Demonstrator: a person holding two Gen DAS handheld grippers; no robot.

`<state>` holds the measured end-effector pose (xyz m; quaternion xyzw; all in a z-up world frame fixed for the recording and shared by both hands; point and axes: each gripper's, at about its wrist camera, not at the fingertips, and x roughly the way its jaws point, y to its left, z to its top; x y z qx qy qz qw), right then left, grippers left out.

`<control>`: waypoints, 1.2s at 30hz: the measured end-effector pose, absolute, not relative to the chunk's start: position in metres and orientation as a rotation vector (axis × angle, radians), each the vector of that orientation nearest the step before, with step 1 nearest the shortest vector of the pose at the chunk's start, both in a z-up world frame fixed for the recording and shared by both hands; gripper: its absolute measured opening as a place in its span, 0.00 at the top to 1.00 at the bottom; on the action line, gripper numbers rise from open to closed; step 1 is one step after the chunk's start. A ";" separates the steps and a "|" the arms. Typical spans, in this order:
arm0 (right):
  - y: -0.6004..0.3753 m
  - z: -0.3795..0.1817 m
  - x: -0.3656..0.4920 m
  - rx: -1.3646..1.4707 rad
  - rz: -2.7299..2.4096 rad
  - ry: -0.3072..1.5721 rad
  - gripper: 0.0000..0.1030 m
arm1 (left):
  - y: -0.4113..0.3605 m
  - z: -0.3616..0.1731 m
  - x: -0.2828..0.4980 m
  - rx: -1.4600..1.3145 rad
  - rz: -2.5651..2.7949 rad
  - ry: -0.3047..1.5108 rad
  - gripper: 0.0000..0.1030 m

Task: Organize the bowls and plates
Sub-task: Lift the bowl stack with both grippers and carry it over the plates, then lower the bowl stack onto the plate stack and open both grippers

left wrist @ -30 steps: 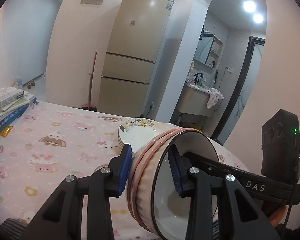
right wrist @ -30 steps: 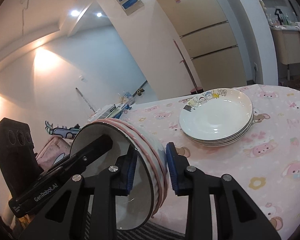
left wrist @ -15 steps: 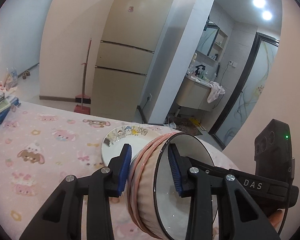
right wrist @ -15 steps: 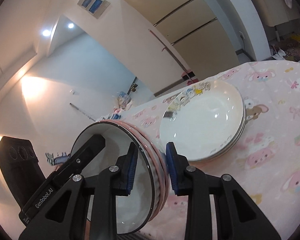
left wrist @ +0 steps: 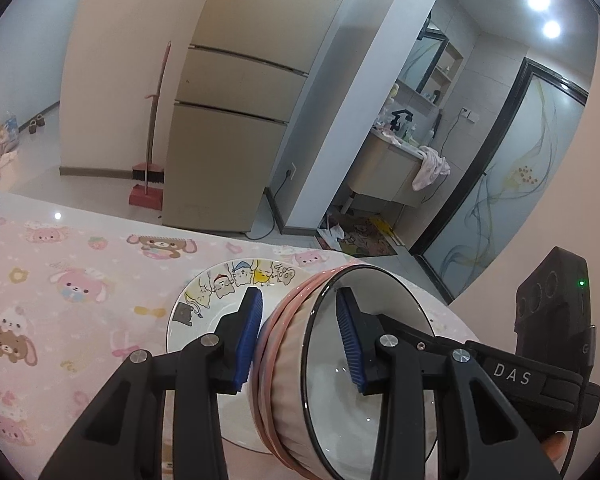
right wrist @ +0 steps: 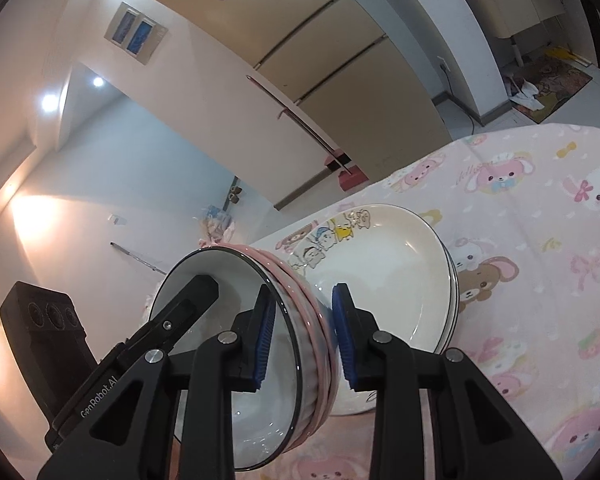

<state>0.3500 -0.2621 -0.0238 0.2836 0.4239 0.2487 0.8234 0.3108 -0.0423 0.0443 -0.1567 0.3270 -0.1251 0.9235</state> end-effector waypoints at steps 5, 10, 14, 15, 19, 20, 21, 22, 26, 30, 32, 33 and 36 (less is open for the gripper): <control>-0.258 -0.043 0.362 0.607 0.499 0.964 0.72 | -0.039 0.022 0.325 -0.342 -0.246 0.707 0.58; -0.258 -0.053 0.368 0.598 0.489 0.992 0.72 | -0.039 0.010 0.331 -0.336 -0.259 0.704 0.58; -0.259 -0.054 0.366 0.581 0.476 0.986 0.72 | -0.040 0.005 0.333 -0.320 -0.262 0.694 0.58; -0.258 -0.053 0.366 0.573 0.473 0.981 0.72 | -0.041 0.004 0.332 -0.310 -0.262 0.690 0.58; -0.254 -0.049 0.363 0.526 0.467 0.941 0.73 | -0.044 0.003 0.331 -0.277 -0.255 0.677 0.59; -0.252 -0.048 0.361 0.506 0.466 0.923 0.73 | -0.045 0.002 0.330 -0.265 -0.251 0.672 0.59; -0.250 -0.047 0.360 0.486 0.466 0.907 0.73 | -0.044 0.001 0.330 -0.261 -0.247 0.671 0.59; -0.248 -0.046 0.359 0.472 0.469 0.893 0.73 | -0.043 0.001 0.331 -0.261 -0.245 0.671 0.59; -0.247 -0.043 0.360 0.454 0.484 0.872 0.74 | -0.038 -0.003 0.333 -0.278 -0.238 0.671 0.60; -0.246 -0.046 0.364 0.435 0.472 0.880 0.75 | -0.039 -0.010 0.337 -0.272 -0.232 0.692 0.60; -0.246 -0.050 0.367 0.446 0.473 0.888 0.75 | -0.039 -0.013 0.337 -0.264 -0.235 0.688 0.60; -0.246 -0.050 0.366 0.441 0.472 0.884 0.75 | -0.040 -0.013 0.337 -0.253 -0.235 0.686 0.60; -0.246 -0.048 0.367 0.443 0.474 0.886 0.74 | -0.041 -0.005 0.331 -0.230 -0.219 0.635 0.60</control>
